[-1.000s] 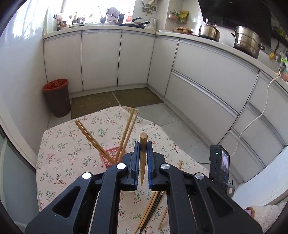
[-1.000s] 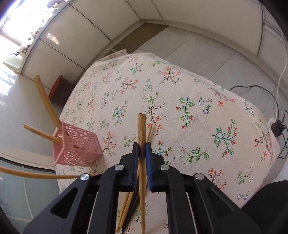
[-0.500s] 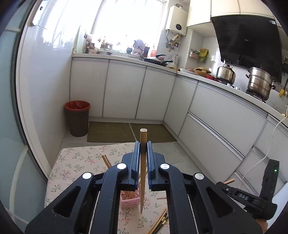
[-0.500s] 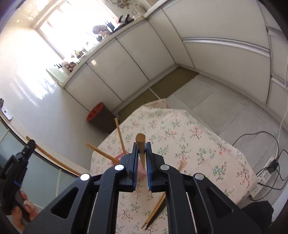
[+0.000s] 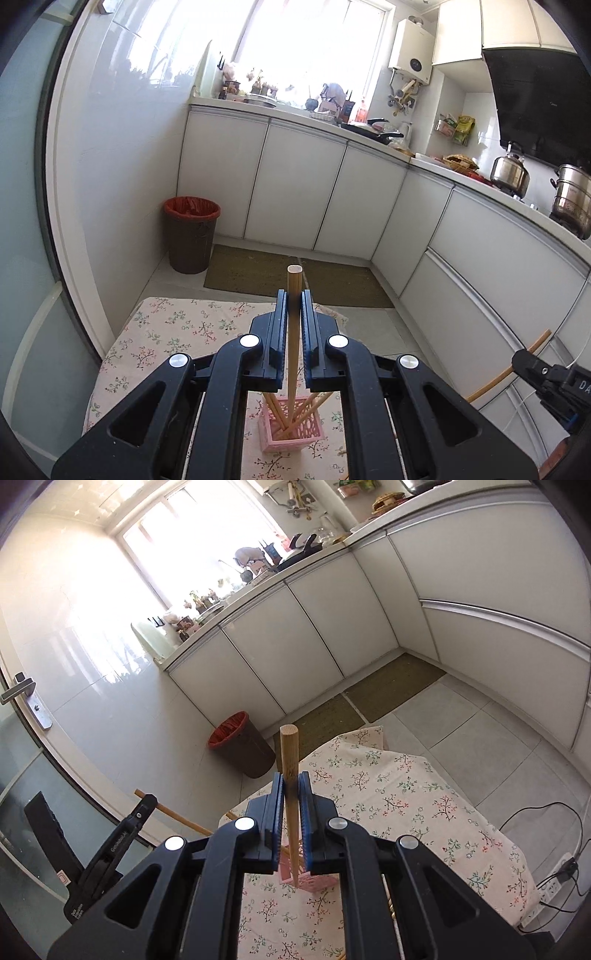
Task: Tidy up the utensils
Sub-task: 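Carry the chopstick to the pink cup and open the left gripper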
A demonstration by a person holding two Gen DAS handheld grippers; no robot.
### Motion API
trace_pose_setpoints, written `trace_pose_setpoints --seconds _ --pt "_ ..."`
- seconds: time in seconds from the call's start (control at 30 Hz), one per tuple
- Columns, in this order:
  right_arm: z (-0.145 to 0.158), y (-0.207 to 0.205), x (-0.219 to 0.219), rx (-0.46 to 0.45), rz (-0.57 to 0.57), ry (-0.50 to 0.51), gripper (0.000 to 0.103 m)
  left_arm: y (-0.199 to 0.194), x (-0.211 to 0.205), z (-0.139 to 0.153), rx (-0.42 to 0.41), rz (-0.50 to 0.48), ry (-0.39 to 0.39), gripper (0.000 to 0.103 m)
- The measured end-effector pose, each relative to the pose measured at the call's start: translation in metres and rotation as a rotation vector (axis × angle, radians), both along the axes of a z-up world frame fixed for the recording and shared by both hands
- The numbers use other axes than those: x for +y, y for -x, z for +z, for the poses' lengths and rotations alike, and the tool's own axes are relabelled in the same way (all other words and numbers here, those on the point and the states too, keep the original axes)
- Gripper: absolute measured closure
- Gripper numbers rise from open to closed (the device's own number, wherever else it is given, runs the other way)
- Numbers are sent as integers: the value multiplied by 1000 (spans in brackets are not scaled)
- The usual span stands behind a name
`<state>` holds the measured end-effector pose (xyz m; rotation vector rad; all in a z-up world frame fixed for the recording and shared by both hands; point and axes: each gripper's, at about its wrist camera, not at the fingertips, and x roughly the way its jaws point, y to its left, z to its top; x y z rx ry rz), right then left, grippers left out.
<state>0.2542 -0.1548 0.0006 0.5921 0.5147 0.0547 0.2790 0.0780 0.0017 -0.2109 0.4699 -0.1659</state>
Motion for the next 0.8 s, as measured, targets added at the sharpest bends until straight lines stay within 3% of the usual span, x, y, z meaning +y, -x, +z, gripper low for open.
trace_pose_setpoints --seconds 0.17,0.2,0.23,0.4,0.63,0.7,0.73,0.8 --pt "-7 -18 12 1 6 20 94 -17 0 -32 98 -34 13 93" --pt "-9 -20 15 -3 5 30 95 -16 4 -34 110 -29 29 86" --pt "-10 -23 19 -4 6 43 94 -12 9 -33 104 -14 41 79" --pt "-25 -40 37 17 25 85 95 11 30 -12 30 57 70 68" --pt "-52 -58 63 17 44 145 93 22 61 -13 48 145 99 61" --pt "-55 -58 70 21 24 181 88 25 63 -15 47 181 76 59" --pt "-56 -56 73 17 18 192 74 27 61 -16 43 200 50 58" --pt "-54 -51 76 5 -6 215 59 29 54 -20 42 217 0 56"
